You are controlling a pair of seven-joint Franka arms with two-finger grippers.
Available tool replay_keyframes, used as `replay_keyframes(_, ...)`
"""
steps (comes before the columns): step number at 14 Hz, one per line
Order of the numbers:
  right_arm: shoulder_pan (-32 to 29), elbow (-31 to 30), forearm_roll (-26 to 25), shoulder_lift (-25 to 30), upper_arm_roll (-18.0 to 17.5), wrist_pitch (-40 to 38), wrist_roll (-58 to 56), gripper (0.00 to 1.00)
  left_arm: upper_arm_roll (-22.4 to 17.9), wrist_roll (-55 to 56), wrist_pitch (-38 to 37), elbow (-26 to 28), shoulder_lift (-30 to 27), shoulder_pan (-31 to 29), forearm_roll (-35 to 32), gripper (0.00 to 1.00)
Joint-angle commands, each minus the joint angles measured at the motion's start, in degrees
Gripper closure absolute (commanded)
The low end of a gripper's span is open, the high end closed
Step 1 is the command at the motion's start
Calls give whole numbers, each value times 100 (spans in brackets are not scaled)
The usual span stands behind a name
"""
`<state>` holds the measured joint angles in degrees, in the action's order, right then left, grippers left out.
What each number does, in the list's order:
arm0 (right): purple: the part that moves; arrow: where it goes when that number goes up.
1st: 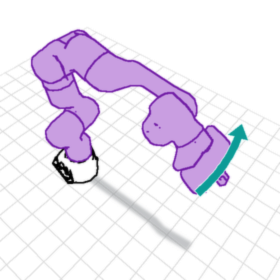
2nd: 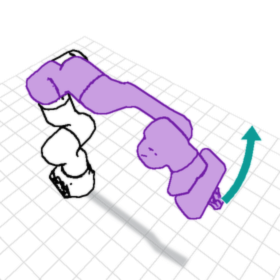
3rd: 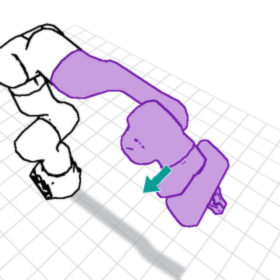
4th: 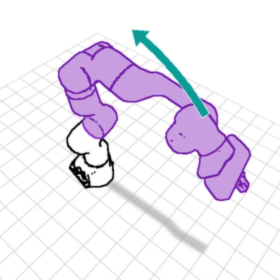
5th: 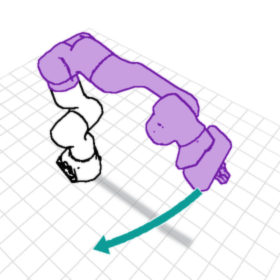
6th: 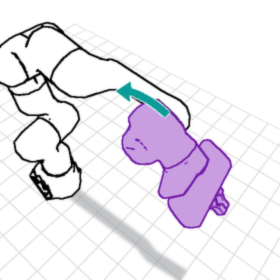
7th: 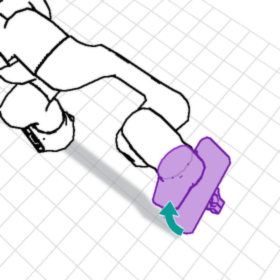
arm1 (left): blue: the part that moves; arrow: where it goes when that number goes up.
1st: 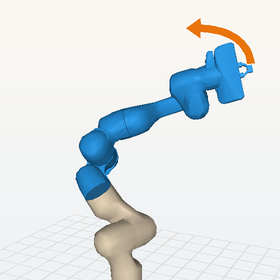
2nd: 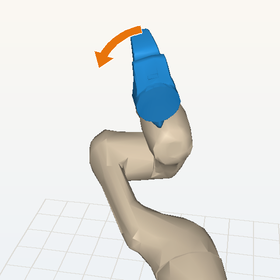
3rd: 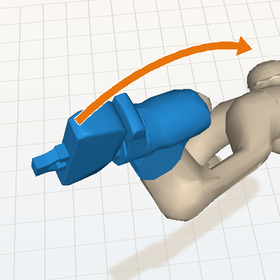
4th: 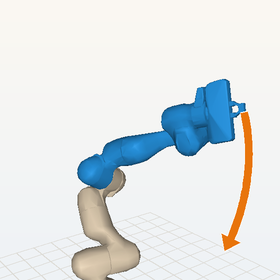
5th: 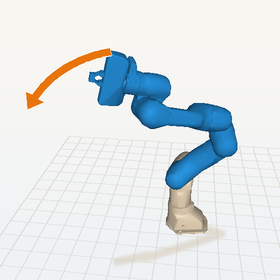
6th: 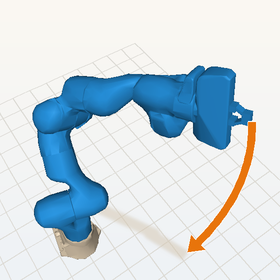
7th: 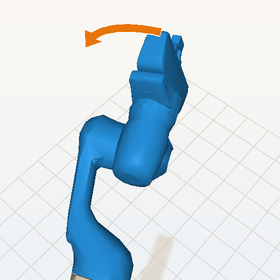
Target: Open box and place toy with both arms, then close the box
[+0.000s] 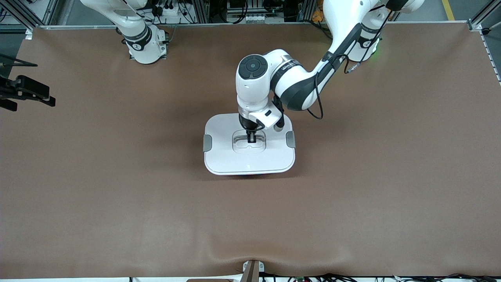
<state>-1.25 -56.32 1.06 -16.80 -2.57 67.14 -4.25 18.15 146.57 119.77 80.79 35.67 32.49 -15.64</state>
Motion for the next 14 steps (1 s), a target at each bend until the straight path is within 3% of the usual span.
replay_keyframes(1,37,-352,-167,282,81,-26,-112,0,-75,153,37,-169,133,109,-168,100)
replay_keyframes(3,37,-738,-159,554,213,45,-103,0,-84,162,37,-169,177,117,-168,100)
replay_keyframes(8,37,-2785,-159,1898,371,1002,-103,0,-75,170,37,-160,195,179,-221,100)
replay_keyframes(14,37,-2788,-203,1909,618,1073,-120,0,-75,311,-33,-151,116,258,-221,100)
